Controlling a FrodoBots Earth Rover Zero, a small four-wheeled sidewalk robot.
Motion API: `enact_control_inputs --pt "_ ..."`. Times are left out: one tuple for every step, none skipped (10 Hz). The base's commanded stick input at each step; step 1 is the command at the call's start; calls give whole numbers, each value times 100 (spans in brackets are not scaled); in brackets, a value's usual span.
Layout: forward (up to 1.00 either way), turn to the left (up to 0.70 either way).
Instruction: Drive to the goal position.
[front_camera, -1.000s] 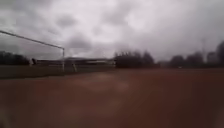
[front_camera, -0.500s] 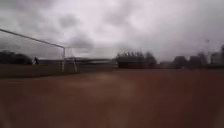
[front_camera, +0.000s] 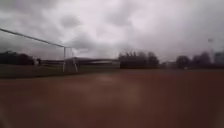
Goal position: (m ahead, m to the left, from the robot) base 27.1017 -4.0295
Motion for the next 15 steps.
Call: enact_control_inputs --pt "85 0" --pt "85 0" --pt "85 0" --pt "85 0" --pt "85 0" --pt "85 0" --pt "85 0" --pt "85 -10" --pt "85 -34" --pt "85 -34" --pt "85 -34" --pt "85 -34" --pt "85 -34" --pt "85 -34" --pt "85 -34"
